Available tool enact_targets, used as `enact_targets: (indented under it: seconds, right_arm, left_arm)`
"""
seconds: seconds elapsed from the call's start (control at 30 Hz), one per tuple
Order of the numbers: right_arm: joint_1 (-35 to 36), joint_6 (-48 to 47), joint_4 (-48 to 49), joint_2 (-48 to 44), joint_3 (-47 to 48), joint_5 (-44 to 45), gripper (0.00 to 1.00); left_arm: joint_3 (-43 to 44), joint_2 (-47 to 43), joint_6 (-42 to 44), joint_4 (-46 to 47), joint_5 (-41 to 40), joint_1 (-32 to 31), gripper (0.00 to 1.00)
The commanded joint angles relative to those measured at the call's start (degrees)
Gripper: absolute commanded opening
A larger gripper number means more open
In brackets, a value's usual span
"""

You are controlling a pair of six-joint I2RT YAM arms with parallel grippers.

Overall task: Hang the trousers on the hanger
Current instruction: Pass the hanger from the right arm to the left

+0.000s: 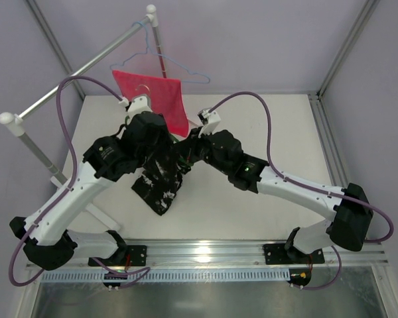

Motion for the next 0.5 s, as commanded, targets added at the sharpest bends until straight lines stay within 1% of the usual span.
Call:
enact_targets:
  seconds: [0.0, 0.07, 0.13, 0.2, 0.3, 0.37, 0.47]
  right_arm:
    - [0.85, -0.01, 11.39, -4.63, -0.62, 0.32, 0.04]
    - [1.55, -0.01, 11.66, -4.98, -1.77, 0.23, 0.04]
    - [2.17, -0.45, 11.83, -5.07, -2.73, 0.49, 0.04]
    - [3.39, -0.89, 12.71, -5.51, -4.75, 0.75, 0.04]
    - [4.45, -1.5, 14.29, -6.3, -7.48, 2.16, 0.04]
    - [4.89, -2.38, 14.47, -6.57, -8.45, 2.95, 0.04]
    - [5.6, -3.61, 14.65, -6.83, -9.59, 3.74, 0.04]
  left_arm:
    - [-0.43, 0.56, -3.6, -1.72, 1.1, 1.36, 0.52]
    - [-0.87, 0.92, -4.3, -1.9, 0.75, 1.54, 0.53]
    - [-3.06, 0.31, -5.53, -1.11, -0.3, 1.54, 0.55]
    - [-6.21, -1.01, -6.5, 0.56, -0.31, 2.59, 0.62]
    - [-9.47, -2.42, -9.49, 3.28, 0.66, 4.0, 0.65]
    - [-11.59, -2.69, -12.12, 3.38, -0.13, 5.4, 0.67]
    - [-12.99, -2.86, -14.23, 5.04, -1.89, 5.58, 0.68]
